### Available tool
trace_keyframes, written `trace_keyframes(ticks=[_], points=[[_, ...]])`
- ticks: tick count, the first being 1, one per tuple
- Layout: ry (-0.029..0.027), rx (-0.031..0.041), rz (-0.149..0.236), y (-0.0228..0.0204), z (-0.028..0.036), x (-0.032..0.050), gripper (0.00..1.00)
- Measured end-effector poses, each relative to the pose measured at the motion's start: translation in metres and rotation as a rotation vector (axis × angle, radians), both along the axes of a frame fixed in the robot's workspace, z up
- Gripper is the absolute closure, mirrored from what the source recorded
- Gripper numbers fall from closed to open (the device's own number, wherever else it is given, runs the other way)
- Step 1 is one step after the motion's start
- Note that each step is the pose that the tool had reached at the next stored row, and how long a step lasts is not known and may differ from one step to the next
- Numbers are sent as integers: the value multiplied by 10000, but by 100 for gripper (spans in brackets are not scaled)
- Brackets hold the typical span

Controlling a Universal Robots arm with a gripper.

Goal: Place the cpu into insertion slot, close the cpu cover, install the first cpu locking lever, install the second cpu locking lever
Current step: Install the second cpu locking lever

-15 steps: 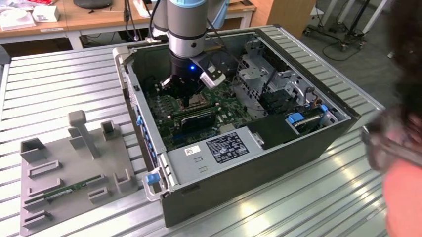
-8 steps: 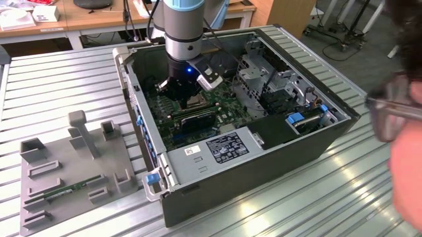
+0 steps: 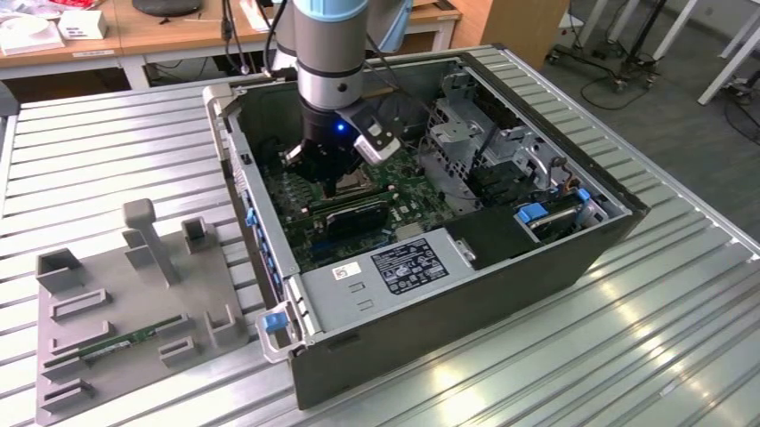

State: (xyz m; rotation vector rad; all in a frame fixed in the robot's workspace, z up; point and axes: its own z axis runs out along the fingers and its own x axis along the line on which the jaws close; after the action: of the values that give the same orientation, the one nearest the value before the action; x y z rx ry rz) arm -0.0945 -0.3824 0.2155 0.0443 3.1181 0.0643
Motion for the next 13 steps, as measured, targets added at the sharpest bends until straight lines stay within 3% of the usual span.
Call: trace_keyframes(ticks=[13], points=[[-12, -4, 1, 6, -117, -1, 89]])
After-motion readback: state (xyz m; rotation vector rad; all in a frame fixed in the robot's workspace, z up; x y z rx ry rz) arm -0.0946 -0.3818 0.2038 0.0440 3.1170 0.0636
